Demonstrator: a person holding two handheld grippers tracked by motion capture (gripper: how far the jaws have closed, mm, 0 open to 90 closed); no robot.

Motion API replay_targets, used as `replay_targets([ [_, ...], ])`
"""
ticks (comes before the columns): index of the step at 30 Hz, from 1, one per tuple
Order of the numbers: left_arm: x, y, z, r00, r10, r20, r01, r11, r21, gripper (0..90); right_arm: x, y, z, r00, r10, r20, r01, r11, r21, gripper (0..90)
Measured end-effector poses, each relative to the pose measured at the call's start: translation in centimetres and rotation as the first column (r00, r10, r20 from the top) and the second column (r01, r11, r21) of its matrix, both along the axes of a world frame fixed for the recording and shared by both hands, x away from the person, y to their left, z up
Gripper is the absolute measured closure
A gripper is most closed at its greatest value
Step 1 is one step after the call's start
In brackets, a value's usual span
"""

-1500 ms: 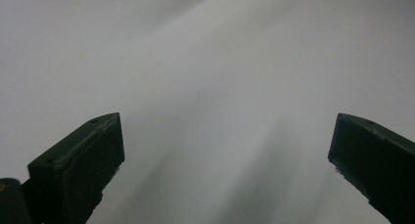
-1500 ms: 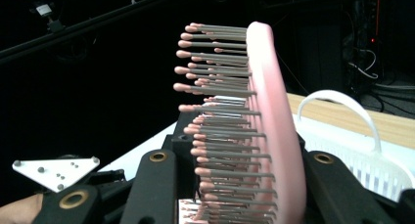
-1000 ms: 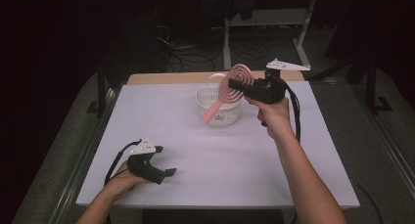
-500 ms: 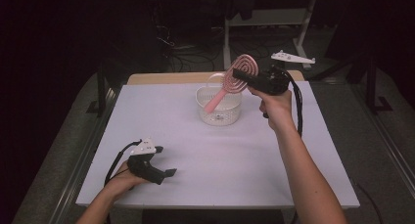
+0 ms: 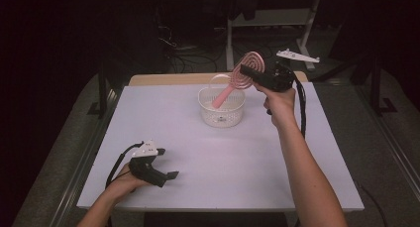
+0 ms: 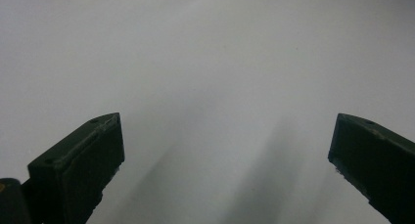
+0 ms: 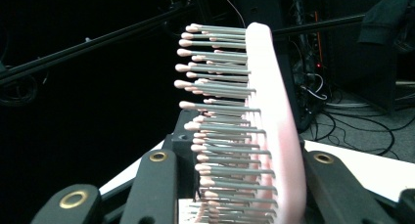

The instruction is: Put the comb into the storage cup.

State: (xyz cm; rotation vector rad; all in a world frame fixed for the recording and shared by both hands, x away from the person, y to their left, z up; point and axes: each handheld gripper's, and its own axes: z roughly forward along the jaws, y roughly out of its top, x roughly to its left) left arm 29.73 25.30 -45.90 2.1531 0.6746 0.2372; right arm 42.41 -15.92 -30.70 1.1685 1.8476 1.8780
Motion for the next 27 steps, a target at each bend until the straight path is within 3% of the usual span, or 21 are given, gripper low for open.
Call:
replay_targets([
  [27, 0.0, 0.1, 0.0, 1.0, -0.001, -0.001, 0.001, 1.0, -0.001, 0.0, 2.9, 2.6, -3.5, 0.9974, -0.03, -0.065, 0.029, 0.999, -0.014, 62.7],
])
